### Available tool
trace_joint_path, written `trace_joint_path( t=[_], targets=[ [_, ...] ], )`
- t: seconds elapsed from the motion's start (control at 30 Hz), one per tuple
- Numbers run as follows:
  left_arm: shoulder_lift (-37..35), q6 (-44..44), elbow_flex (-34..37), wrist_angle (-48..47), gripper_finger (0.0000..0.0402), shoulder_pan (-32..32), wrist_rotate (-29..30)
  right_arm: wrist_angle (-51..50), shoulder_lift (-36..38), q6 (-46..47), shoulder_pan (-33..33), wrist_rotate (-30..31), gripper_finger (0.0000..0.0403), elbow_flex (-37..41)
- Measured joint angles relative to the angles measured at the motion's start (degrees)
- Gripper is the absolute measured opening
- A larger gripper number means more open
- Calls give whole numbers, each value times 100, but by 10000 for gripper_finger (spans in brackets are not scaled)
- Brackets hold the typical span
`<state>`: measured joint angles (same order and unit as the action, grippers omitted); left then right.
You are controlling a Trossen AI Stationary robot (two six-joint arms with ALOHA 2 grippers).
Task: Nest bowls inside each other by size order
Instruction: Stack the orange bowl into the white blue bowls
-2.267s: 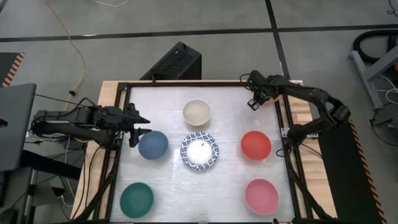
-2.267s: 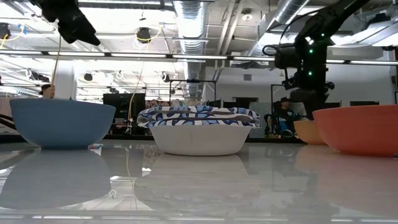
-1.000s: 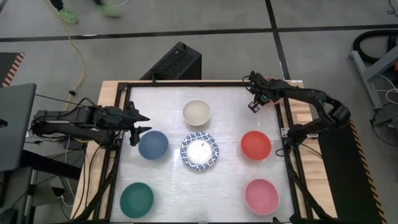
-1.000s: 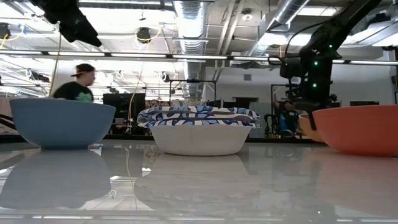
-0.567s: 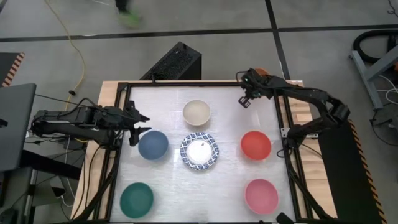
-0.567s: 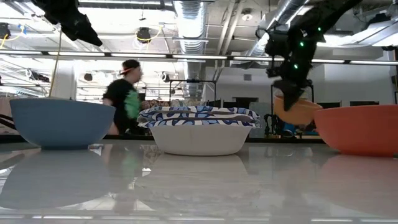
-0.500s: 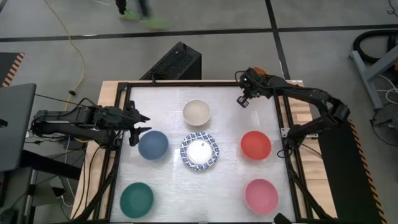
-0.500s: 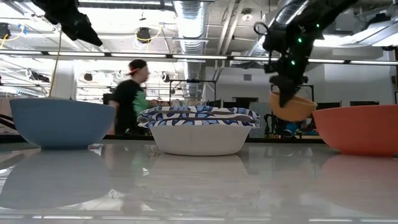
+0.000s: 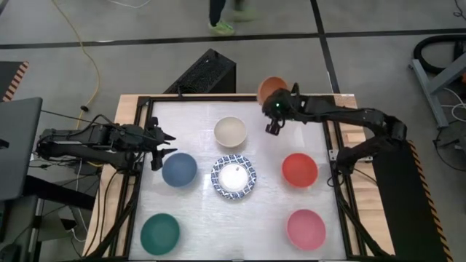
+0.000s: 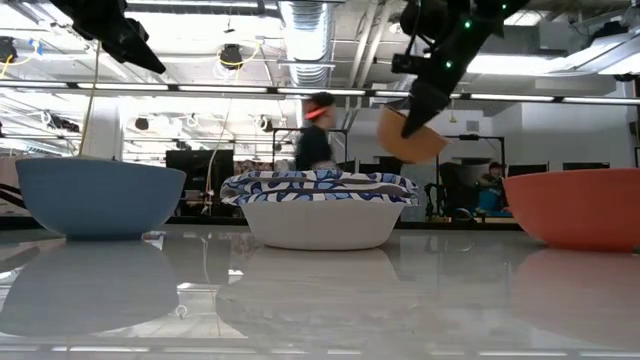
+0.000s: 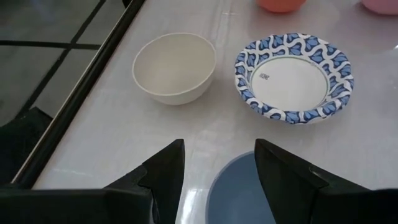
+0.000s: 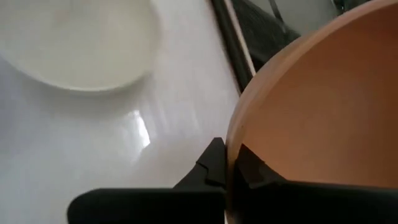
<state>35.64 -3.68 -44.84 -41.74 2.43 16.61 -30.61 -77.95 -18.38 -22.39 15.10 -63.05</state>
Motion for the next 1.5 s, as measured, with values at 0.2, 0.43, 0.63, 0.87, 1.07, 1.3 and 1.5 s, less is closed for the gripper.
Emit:
trace_joint_path(
  t=[0.2, 0.43, 0.63, 0.87, 1.07, 1.3, 1.5],
  targets=[
    [0, -4, 0, 0, 185, 1, 59, -9, 0, -772, 586, -20, 9, 0],
    [0, -64, 0, 2, 185, 1, 74, -1, 0, -1703, 1304, -25, 11, 0],
    [0, -103, 2, 0, 185, 1, 74, 339, 0, -1828, 1892, -195, 12, 0],
    [-1, -103, 1, 0, 185, 1, 74, 802, -2, -1833, 2515, -642, 13, 0],
    [-1, -103, 2, 0, 185, 1, 74, 1619, -16, -2099, 3030, -980, 14, 0],
    [0, -154, 2, 1, 185, 1, 74, 1905, -377, -2110, 3457, -1087, 14, -84],
    [-2, -153, 2, 3, 185, 1, 71, 1072, -1223, -2122, 3688, -1087, 14, -1016]
  ],
)
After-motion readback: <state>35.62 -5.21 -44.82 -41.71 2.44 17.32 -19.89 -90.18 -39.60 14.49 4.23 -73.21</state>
